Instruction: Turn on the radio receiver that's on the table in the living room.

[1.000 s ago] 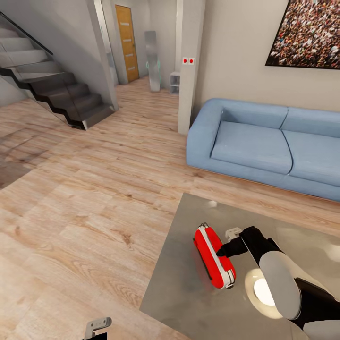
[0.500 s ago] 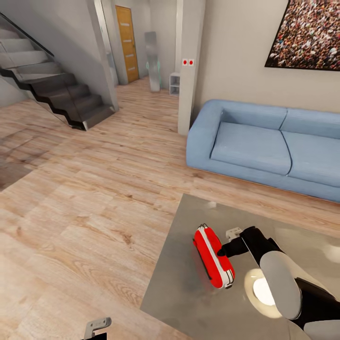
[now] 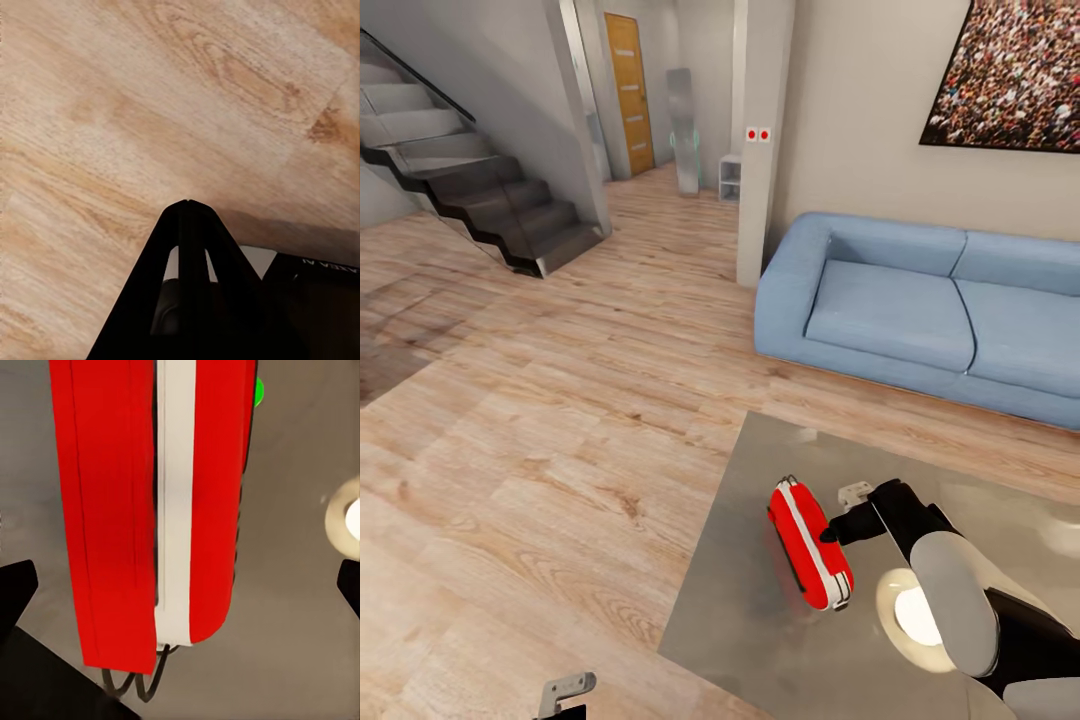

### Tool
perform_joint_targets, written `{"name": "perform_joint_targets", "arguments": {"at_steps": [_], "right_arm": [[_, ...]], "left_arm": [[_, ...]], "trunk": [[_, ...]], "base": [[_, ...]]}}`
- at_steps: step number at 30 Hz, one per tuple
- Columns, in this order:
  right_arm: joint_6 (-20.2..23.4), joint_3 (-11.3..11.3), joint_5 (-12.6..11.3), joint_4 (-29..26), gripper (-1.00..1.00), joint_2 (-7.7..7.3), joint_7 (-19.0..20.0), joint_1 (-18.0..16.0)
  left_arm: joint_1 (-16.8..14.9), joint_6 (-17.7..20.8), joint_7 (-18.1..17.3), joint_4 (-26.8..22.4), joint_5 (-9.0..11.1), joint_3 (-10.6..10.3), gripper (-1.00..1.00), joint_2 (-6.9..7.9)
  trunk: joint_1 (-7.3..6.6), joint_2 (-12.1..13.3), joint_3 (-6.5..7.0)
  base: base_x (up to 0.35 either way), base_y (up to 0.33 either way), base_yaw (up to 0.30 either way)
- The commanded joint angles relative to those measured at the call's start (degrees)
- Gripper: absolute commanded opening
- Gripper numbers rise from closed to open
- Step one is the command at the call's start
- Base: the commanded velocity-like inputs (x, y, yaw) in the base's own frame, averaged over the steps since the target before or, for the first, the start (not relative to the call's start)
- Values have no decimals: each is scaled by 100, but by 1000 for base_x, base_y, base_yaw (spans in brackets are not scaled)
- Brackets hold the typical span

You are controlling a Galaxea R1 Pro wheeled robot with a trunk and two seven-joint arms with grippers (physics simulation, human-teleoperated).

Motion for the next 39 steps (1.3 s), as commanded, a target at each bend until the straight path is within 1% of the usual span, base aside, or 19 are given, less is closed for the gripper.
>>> {"name": "perform_joint_targets", "arguments": {"at_steps": [1,15,22,25,32,39], "right_arm": [[1,0,0,0,100,0,1,0],[-3,0,3,0,100,-27,-1,0],[-7,0,3,0,100,-43,-9,0],[-7,0,3,5,100,-44,-74,0],[-7,0,3,33,100,-44,-130,0],[-7,0,3,63,100,-44,-132,0]], "left_arm": [[0,0,0,1,-1,0,-100,0],[0,0,0,5,-5,0,-100,0],[0,0,2,4,-5,-3,-100,0],[0,0,0,5,-5,-7,-100,0],[0,0,2,5,-5,-6,-100,0],[0,0,3,6,-5,-9,-100,0]], "trunk": [[-22,42,19],[-330,603,270],[-484,884,396],[-550,1004,449],[-703,1285,575],[-857,1566,701]], "base": [[0,0,0],[-10,-8,0],[-201,-170,0],[-160,-134,0],[-40,-21,0],[-271,-1,0]]}}
